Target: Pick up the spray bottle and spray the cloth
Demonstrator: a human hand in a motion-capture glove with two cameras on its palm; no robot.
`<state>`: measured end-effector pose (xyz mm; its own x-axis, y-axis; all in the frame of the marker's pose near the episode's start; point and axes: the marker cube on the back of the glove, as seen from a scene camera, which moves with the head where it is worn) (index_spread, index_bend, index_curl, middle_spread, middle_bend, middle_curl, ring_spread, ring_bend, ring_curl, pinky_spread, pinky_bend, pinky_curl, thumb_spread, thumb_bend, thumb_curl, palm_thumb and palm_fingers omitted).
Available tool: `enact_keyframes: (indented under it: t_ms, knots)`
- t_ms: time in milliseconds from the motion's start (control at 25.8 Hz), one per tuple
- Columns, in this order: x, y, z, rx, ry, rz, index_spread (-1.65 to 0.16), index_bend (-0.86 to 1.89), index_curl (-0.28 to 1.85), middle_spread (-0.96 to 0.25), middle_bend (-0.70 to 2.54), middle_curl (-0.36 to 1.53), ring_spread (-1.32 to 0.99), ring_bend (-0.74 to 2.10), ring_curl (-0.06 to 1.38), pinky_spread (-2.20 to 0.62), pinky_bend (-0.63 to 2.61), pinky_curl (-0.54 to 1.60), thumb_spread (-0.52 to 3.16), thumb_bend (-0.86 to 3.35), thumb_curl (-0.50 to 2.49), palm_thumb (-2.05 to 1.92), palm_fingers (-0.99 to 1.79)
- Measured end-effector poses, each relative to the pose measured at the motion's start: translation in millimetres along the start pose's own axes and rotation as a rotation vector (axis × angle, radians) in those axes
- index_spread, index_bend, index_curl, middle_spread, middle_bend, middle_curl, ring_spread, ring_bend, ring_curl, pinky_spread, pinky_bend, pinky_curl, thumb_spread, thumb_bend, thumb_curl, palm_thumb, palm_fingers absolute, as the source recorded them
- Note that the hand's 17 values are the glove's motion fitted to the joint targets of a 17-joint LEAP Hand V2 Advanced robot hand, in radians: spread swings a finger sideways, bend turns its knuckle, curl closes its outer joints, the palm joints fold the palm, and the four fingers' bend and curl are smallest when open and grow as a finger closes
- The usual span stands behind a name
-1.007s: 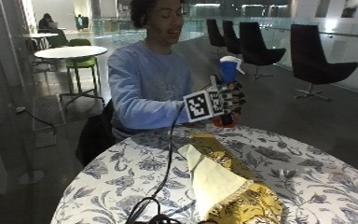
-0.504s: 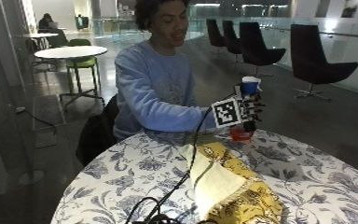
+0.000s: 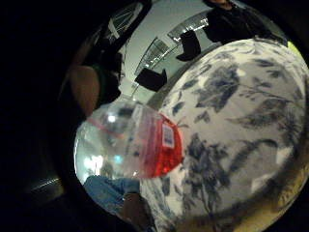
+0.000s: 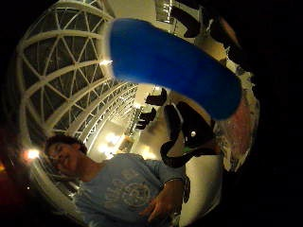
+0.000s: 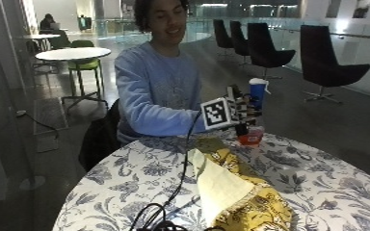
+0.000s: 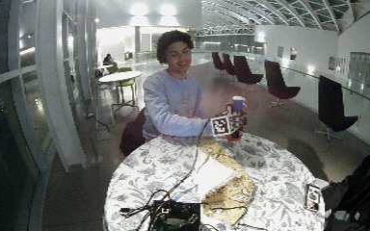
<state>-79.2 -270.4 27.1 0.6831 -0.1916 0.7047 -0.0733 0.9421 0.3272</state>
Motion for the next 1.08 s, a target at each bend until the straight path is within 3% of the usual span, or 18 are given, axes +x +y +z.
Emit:
enact_keyframes:
  t_ms: [194,542,813,1085]
  knots:
    - [-24.2,46.0,-73.9,0.056,0.246,-0.061,-0.27,0.11,0.22,-0.05,0.3,0.46,-0.05,0.48,0.4,0.05,0.36,0.41,1.11,-0.03,0.45,0.77,0.84]
    - [-26.9,170.6,-185.6,0.054,0.639,0.025,-0.28,0.12,0.24,-0.06,0.28,0.45,-0.05,0.47,0.39,0.09,0.31,0.39,1.13,-0.02,0.43,0.76,0.88]
    - [-14.9,254.5,-224.6,0.057,0.838,0.097,-0.28,0.1,0.24,-0.06,0.3,0.46,-0.04,0.46,0.39,0.12,0.27,0.38,1.16,-0.02,0.4,0.73,0.88]
    - [-19.6,284.7,-242.7,0.095,0.887,0.114,-0.28,0.09,0.23,-0.06,0.32,0.46,-0.04,0.46,0.4,0.14,0.24,0.38,1.18,-0.02,0.39,0.72,0.88]
